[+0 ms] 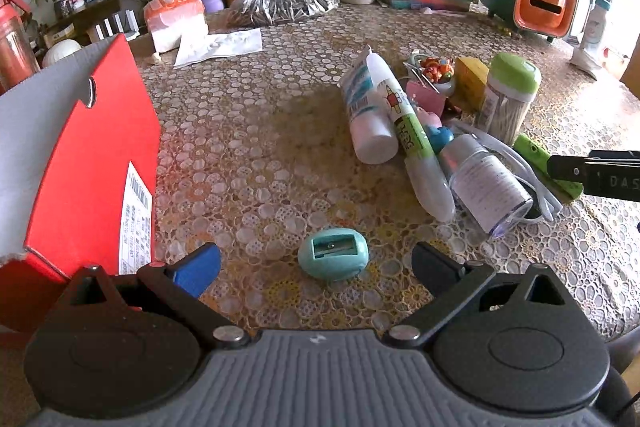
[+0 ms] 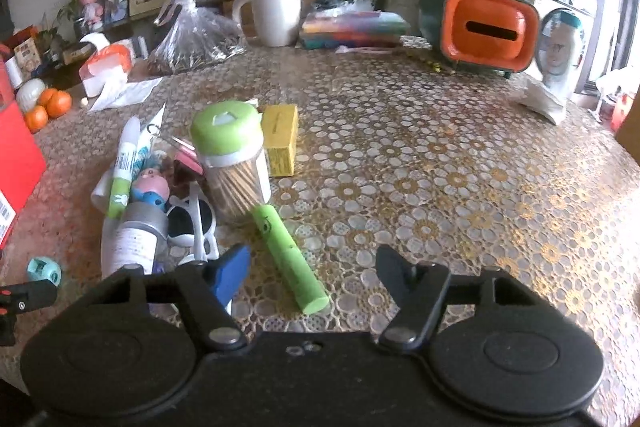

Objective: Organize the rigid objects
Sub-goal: 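Grasp the teal sharpener with the left tool while the right tool grasps the green highlighter, then carry the sharpener and highlighter over the red box with both tools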

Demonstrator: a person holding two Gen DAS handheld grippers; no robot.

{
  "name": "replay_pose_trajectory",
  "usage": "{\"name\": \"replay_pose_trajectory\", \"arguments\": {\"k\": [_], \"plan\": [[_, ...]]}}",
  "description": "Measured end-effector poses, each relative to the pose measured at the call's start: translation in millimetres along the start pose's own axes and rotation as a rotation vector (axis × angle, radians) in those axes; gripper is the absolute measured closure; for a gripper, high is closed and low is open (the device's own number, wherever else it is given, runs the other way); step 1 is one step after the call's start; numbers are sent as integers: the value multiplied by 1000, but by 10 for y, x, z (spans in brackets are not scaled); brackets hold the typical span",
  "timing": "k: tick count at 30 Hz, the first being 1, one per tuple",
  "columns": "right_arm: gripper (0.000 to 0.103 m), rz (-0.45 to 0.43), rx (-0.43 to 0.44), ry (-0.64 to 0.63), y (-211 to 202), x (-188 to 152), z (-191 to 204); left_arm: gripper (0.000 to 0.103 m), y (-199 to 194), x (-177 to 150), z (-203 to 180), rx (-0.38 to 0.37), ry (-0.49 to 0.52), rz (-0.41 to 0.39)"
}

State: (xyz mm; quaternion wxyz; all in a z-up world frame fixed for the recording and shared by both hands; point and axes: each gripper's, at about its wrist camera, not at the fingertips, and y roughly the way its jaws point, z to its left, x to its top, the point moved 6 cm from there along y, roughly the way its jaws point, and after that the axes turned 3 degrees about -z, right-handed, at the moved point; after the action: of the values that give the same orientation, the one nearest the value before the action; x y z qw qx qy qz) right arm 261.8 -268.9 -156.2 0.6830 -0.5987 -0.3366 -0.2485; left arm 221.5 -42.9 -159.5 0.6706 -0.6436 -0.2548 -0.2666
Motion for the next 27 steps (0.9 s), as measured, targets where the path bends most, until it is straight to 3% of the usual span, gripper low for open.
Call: {"name": "replay_pose_trajectory", "arguments": {"k": [4, 6, 10, 19, 27], "plan": [[50, 11, 13, -8, 64, 5, 11, 14, 54, 2, 40, 1, -27, 7], [55, 13, 16, -18, 87, 11, 26, 25, 75, 3, 50, 2, -29, 9], [62, 17, 21, -47, 125, 1, 68, 34, 84, -12, 20, 7, -4, -1], [80, 14, 15, -80, 143, -4, 99, 63, 49, -16, -76, -7, 43, -30], [86, -3, 6, -77, 109, 1, 97, 64, 41, -12, -37, -6, 37, -28]]}}
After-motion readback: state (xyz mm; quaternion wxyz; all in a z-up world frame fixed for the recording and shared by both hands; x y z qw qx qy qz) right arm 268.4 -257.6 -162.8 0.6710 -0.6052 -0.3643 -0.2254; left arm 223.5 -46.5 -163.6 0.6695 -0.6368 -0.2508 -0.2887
